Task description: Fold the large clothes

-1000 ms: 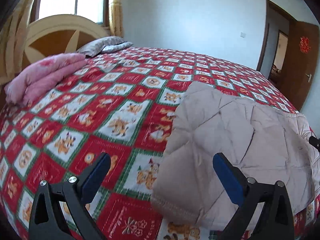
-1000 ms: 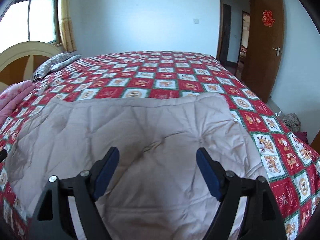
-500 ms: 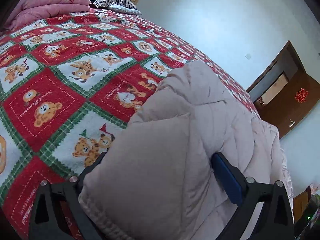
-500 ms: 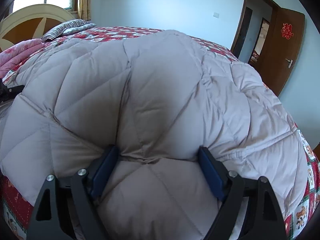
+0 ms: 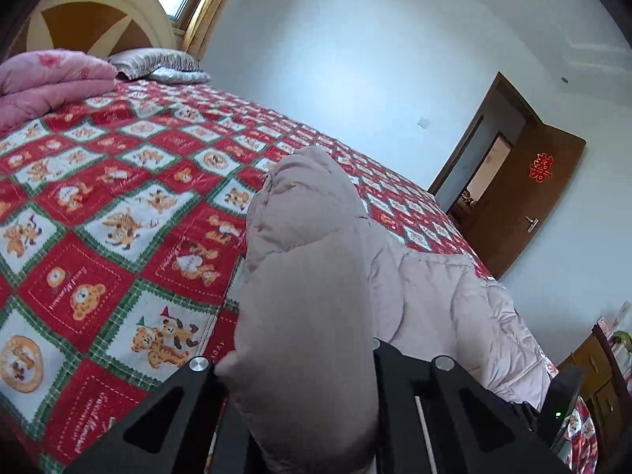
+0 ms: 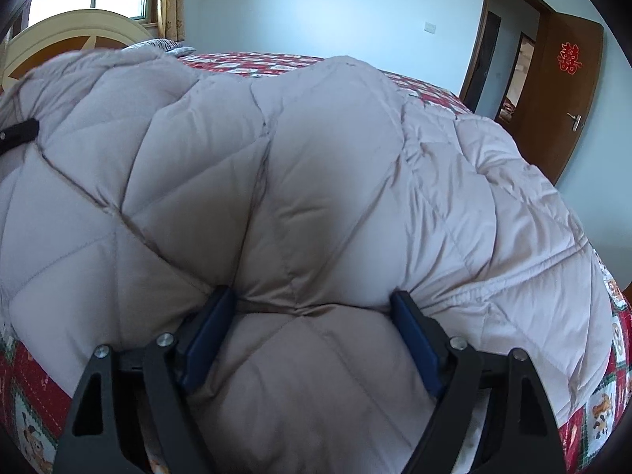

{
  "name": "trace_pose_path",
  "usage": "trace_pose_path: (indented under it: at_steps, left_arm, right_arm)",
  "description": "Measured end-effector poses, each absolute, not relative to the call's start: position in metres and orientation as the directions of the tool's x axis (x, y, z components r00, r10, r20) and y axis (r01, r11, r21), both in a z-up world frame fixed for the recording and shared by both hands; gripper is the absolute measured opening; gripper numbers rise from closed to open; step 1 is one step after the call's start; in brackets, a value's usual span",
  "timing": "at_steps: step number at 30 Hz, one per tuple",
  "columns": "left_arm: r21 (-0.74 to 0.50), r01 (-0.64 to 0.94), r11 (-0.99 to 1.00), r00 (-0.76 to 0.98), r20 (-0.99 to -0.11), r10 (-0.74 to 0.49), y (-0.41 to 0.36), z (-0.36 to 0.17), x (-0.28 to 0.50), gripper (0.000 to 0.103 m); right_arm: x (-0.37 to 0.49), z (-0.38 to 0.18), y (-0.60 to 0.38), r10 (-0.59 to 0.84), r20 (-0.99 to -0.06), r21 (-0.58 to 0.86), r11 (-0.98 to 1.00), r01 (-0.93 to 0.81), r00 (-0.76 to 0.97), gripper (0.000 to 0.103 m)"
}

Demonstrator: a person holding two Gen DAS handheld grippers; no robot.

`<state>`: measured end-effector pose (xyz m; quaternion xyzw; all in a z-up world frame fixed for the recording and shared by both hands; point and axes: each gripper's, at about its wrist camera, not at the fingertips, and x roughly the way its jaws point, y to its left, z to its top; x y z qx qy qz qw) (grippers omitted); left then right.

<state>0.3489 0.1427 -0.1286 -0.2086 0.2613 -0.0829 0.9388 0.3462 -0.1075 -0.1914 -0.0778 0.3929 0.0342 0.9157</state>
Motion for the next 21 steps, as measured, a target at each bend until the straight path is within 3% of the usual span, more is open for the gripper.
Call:
trace_pose_path:
  at_steps: [7, 12, 15, 21]
  left_arm:
    - [-0.168, 0.111, 0.979, 0.905, -0.389, -0.17, 0.102, -0.066, 0.313, 0.006]
    - [-0.046, 0.228, 0.972, 0.911, -0.342, -0.23, 0.053, -0.034, 0.309, 0.005]
    - [0.038, 0.33, 0.943, 0.894, -0.332, -0.3, 0.01, -0.022, 0.313, 0.005]
    - [0.218, 0.495, 0.841, 0.838, -0.378, -0.395, -0.098, -0.038, 0.322, 0.006]
  right_arm:
    - [0.326, -0.188, -0.061, 0.033, -0.708, -0.171, 0.961, -0.216, 0.705, 0.079]
    - [0.308, -0.163, -0.096, 0.101, -0.73, -0.097, 0.964, -0.249, 0.676, 0.081]
    - [0.285, -0.138, -0.156, 0.054, -0.669, -0.067, 0.989, -0.133, 0.741, 0.097]
    - [0.291, -0.143, -0.271, -0.167, -0.692, -0.021, 0.977, 0.211, 0.702, 0.098]
